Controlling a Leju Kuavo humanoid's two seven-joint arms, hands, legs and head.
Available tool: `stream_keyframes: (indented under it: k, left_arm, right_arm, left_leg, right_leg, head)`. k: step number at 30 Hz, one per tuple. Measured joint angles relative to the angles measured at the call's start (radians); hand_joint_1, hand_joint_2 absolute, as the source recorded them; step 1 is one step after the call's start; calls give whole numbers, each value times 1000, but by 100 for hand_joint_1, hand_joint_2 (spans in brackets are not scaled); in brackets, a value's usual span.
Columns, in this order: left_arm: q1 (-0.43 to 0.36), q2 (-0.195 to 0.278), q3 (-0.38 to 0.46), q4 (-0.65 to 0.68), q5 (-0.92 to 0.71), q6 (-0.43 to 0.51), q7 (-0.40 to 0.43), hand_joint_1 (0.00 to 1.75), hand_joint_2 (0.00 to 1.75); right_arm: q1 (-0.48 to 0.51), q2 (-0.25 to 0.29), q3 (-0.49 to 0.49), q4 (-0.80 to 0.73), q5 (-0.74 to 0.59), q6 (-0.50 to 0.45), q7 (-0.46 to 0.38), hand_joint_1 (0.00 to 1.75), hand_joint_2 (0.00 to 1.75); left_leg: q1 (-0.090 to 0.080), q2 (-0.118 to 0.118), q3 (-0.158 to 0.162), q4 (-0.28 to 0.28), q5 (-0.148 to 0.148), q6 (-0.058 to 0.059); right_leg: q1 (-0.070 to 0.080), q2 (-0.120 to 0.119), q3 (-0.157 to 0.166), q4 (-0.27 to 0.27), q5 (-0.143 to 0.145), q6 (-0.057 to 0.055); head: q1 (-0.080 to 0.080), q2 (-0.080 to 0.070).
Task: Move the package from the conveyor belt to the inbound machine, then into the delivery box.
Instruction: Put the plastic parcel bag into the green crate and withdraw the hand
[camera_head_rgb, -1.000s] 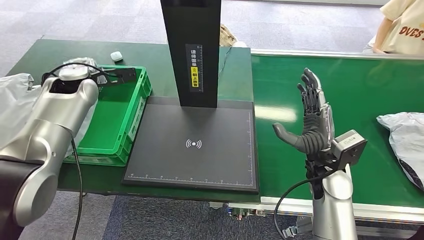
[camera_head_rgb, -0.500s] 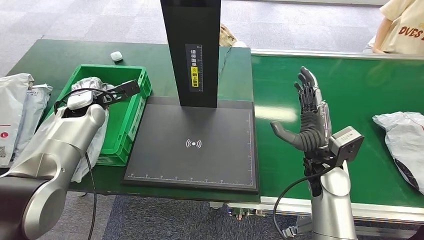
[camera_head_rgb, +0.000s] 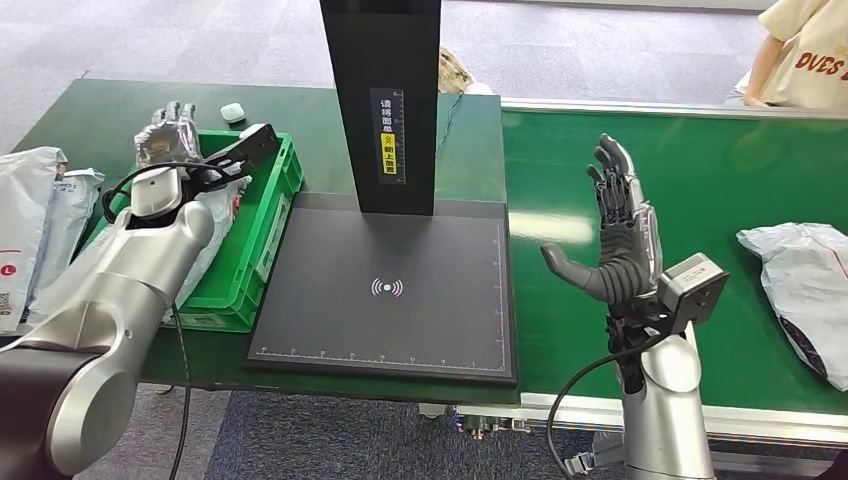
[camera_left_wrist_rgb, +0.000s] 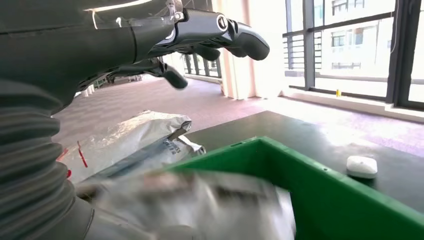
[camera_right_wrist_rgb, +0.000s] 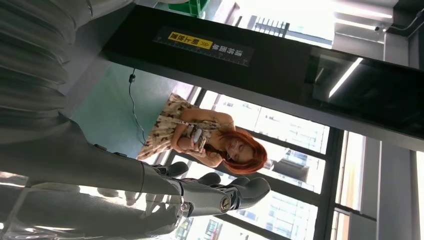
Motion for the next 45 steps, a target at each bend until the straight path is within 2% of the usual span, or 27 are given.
stream_keyframes:
  k: [4,8,10,12,14,16,18,21,25,28,30,33,36,41,45]
  left_arm:
    - [-2,-1,17,0,19,55,-41,0,175]
    - [-2,-4,42,-5,62,110,-107,0,0]
    - [-2,-9,61,-12,100,152,-157,0,0]
    - [1,-19,88,-24,175,200,-250,0,87]
    - [7,-36,133,-50,315,241,-413,0,175]
    - [24,-61,185,-97,493,236,-598,0,175]
    - [82,-89,212,-214,707,161,-713,0,175]
    - [215,-116,187,-460,988,59,-736,0,175]
    - [319,-120,150,-654,1185,-7,-752,0,175]
    - [413,-121,140,-784,1447,-158,-776,0,175]
    - [478,-121,134,-855,1560,-241,-775,0,175]
    - [563,-122,118,-928,1655,-359,-759,0,175]
    - [634,-127,97,-946,1681,-445,-754,0,175]
    - [755,-147,82,-946,1691,-519,-765,0,175]
    - [835,-157,87,-952,1666,-531,-788,0,175]
  right_arm:
    - [-2,-1,4,4,-1,0,0,0,175]
    - [-2,-4,5,12,-3,-1,-4,0,175]
    - [-2,-5,6,16,-4,-3,-10,0,175]
    - [-1,-8,7,19,-6,-12,-15,0,175]
    - [1,-12,8,20,-7,-25,-19,0,175]
    - [6,-16,8,20,-6,-39,-20,0,175]
    - [14,-19,8,17,4,-59,-21,0,175]
    - [26,-23,8,12,28,-86,-22,0,175]
    - [31,-26,8,7,34,-91,-22,0,175]
    - [40,-27,8,0,36,-99,-17,0,175]
    - [51,-27,8,-12,37,-106,-9,0,175]
    - [66,-27,7,-25,33,-105,10,0,175]
    - [76,-27,7,-23,20,-101,21,0,175]
    - [100,-22,6,4,-18,-92,25,0,175]
    - [126,-10,6,29,-41,-88,34,0,175]
  left_leg:
    - [0,0,0,0,0,0]
    - [0,0,0,0,0,0]
    - [0,0,0,0,0,0]
    - [0,0,0,0,0,0]
    - [0,0,0,0,0,0]
    - [0,0,0,0,0,0]
    - [-1,0,0,0,-1,0]
    - [-1,1,0,0,-2,0]
    - [-1,1,-1,0,-2,0]
    - [-1,1,0,0,-2,0]
    - [-1,1,-1,0,-2,0]
    - [-1,1,-1,0,-2,0]
    - [-1,1,-1,0,-3,0]
    - [-1,1,-1,0,-3,1]
    - [-1,1,-1,0,-4,1]
  right_leg:
    - [0,0,0,0,0,0]
    - [0,0,0,0,0,0]
    - [0,0,0,0,0,0]
    - [0,0,0,0,0,0]
    - [0,0,0,0,0,0]
    - [-1,0,0,0,0,0]
    - [-1,0,0,0,0,0]
    - [-1,1,-1,0,0,0]
    - [-1,1,-1,0,0,0]
    - [0,1,-1,0,-1,0]
    - [0,1,-1,0,-1,0]
    - [0,1,-1,0,-1,0]
    - [-1,1,-1,-1,-2,0]
    - [-1,1,-1,-1,-2,1]
    - [-1,1,-1,-1,-3,1]
  head:
    - [0,0]
    - [0,0]
    - [0,0]
    - [0,0]
    - [0,0]
    - [0,0]
    - [0,0]
    - [0,0]
    - [0,0]
    - [0,0]
    - [0,0]
    - [0,0]
    - [0,0]
    - [0,0]
    - [0,0]
